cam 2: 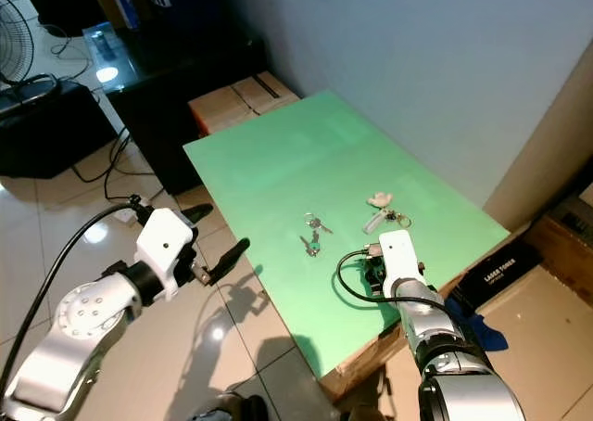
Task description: Hang keys on a hook
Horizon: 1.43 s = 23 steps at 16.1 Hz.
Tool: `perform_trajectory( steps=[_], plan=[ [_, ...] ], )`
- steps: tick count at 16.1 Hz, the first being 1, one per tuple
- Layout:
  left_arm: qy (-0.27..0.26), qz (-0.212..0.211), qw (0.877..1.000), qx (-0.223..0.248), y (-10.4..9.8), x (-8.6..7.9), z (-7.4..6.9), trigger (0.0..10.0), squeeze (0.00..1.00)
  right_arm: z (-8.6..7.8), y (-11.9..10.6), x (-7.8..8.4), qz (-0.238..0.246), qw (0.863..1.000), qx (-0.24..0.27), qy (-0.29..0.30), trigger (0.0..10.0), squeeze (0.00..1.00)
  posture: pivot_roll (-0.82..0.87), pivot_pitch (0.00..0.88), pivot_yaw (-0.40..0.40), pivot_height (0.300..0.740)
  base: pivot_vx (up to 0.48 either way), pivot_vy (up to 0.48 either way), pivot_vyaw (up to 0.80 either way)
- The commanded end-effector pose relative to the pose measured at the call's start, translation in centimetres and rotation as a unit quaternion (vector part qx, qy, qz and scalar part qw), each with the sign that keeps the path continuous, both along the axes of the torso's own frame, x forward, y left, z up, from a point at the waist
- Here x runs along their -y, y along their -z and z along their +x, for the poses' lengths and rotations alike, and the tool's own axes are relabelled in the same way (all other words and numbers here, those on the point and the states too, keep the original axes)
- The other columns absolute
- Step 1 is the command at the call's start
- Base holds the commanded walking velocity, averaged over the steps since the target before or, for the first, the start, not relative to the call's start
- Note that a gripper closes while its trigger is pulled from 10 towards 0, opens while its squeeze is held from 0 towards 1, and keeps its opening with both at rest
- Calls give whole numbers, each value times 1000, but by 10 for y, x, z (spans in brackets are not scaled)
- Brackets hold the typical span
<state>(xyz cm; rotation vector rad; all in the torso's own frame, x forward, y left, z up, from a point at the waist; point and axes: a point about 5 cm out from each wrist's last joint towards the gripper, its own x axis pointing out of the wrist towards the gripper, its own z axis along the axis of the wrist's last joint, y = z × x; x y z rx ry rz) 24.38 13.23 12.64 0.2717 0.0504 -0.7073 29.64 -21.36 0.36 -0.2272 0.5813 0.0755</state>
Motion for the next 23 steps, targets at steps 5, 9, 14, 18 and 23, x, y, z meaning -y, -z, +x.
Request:
perform_trajectory(
  steps=[5,9,14,18,23],
  plan=[
    [49,-5,999,-10,-7,-4,-5,10000,0,6,-6,-1,-19,1000,10,-16,10000,0,121,154,170,740,0,0,0],
    [47,0,999,-13,-10,-13,-8,10000,0,11,-13,1,-16,999,35,-14,10000,0,142,170,179,740,0,0,0],
    [47,5,999,-16,-12,-16,-9,10000,0,12,-14,2,-25,999,27,-33,4667,0,154,176,184,740,0,0,0],
    [48,7,999,-18,-12,-15,-9,10000,0,9,-10,4,-33,999,10,-36,0,0,148,174,180,740,0,0,0],
    [48,9,999,-16,-11,-14,-6,10000,0,3,-3,3,-33,999,-1,-27,196,0,142,169,180,740,0,0,0]
  ],
)
